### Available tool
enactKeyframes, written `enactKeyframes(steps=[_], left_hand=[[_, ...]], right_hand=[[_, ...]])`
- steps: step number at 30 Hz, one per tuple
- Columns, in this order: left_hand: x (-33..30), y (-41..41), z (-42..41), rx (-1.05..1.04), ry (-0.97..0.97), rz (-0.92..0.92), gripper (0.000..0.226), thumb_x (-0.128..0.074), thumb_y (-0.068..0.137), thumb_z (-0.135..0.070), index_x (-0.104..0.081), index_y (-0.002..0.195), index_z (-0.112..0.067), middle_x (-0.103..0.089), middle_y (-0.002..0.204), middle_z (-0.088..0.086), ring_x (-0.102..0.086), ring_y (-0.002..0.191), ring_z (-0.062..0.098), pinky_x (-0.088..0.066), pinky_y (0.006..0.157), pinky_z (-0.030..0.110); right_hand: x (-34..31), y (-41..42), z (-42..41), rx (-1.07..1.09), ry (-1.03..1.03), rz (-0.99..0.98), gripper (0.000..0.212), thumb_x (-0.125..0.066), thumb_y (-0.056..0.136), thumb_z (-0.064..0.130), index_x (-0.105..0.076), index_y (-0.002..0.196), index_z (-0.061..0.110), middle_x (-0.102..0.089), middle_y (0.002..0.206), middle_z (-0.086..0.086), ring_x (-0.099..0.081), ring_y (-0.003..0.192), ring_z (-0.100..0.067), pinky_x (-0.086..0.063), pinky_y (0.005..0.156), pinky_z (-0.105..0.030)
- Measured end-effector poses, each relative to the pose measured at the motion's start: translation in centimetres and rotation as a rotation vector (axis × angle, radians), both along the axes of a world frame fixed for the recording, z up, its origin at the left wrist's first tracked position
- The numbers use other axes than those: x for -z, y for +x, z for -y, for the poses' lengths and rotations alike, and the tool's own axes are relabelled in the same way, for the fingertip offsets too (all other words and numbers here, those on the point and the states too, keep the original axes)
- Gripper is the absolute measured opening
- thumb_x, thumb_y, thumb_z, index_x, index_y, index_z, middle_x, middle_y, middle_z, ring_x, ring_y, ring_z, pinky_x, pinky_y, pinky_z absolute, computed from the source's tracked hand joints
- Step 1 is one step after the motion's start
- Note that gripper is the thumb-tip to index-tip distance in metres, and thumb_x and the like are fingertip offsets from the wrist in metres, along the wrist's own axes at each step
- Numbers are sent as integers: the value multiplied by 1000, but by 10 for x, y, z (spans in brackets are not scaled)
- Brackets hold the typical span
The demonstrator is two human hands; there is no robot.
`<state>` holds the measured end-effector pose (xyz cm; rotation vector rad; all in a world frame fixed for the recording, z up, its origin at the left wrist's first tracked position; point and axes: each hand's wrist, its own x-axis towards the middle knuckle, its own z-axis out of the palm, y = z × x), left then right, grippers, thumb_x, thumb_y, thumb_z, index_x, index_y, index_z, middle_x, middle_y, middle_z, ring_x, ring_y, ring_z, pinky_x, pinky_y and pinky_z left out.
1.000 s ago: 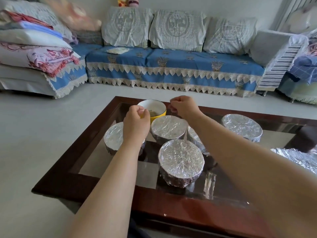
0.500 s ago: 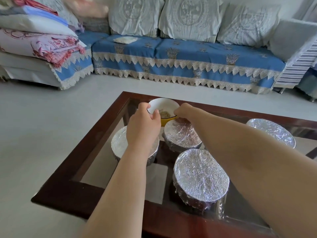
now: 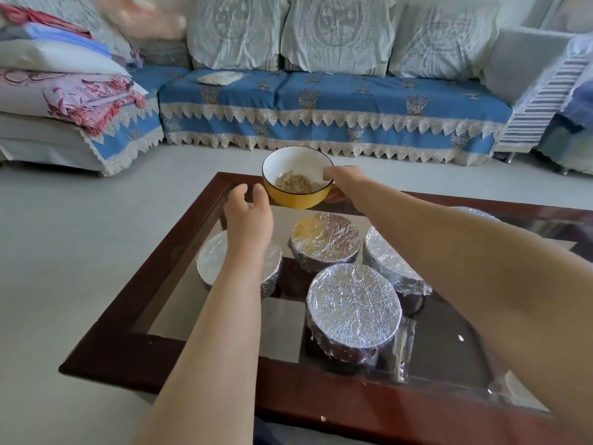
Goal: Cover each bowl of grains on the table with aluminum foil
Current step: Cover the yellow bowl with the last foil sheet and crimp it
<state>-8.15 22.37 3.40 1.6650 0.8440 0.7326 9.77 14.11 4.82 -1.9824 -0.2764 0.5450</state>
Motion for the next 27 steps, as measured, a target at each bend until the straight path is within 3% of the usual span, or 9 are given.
enactKeyframes(steps=[2, 6, 9, 15, 18, 20, 23, 25, 27], left_hand=[[-10, -3, 14, 17, -275, 148, 46, -34, 106, -38, -39, 145, -14, -44, 134, 5, -52, 119, 26, -54, 93, 50], [-19, -16, 54, 159, -481, 218, 40, -37, 106, -41, -41, 143, -25, -44, 134, 0, -52, 118, 25, -58, 83, 53], [-18, -24, 90, 300, -454, 88, 27, -35, 107, -35, -49, 128, -26, -51, 131, 9, -55, 115, 29, -59, 78, 52], [-15, -30, 157, 487, -419, -66, 34, -37, 107, -19, -47, 139, -19, -57, 116, 3, -60, 106, 26, -59, 77, 51], [0, -34, 189, 566, -423, -136, 37, -40, 106, -17, -44, 143, -17, -57, 126, 6, -61, 108, 28, -61, 69, 46], [14, -37, 207, 591, -430, -183, 37, -41, 105, -12, -46, 141, -17, -58, 127, 9, -64, 99, 28, -61, 65, 44], [31, -34, 228, 641, -395, -227, 33, -39, 103, -6, -56, 129, -18, -62, 123, 11, -64, 102, 30, -60, 60, 39], [37, -30, 238, 659, -376, -258, 34, -38, 103, -5, -58, 126, -19, -64, 116, 9, -65, 92, 25, -58, 55, 35], [42, -26, 243, 676, -350, -300, 35, -36, 103, -3, -60, 122, -20, -65, 113, 8, -65, 91, 23, -59, 54, 35]], right_hand=[[-10, -9, 26, -22, 48, -62, 13, -51, 88, 12, -57, 91, 1, -67, 69, -11, -68, 61, -22, -55, 51, -22], [-20, -32, 92, -93, 82, -114, 16, -53, 90, 18, -56, 95, 3, -65, 72, -10, -68, 60, -24, -60, 78, -36], [-17, -49, 147, -100, 76, -119, 24, -57, 89, 26, -59, 102, 5, -62, 80, -14, -65, 64, -27, -58, 83, -43], [5, -83, 252, -19, 129, -251, 33, -61, 88, 38, -56, 110, 14, -63, 78, -15, -67, 67, -30, -57, 88, -49], [17, -100, 300, 0, 152, -282, 32, -63, 90, 38, -57, 111, 15, -65, 82, -16, -68, 65, -28, -58, 84, -47], [26, -111, 327, -29, 120, -290, 34, -63, 91, 37, -56, 113, 12, -67, 86, -18, -68, 64, -28, -60, 78, -43], [42, -119, 357, -51, 50, -299, 30, -65, 90, 34, -56, 105, 9, -69, 79, -12, -68, 63, -27, -58, 81, -48], [48, -120, 368, -93, -10, -310, 27, -63, 92, 35, -56, 96, 10, -69, 70, -6, -69, 65, -27, -53, 88, -52], [51, -121, 374, -132, -50, -317, 32, -57, 94, 42, -57, 93, 10, -71, 72, -5, -70, 71, -27, -54, 84, -46]])
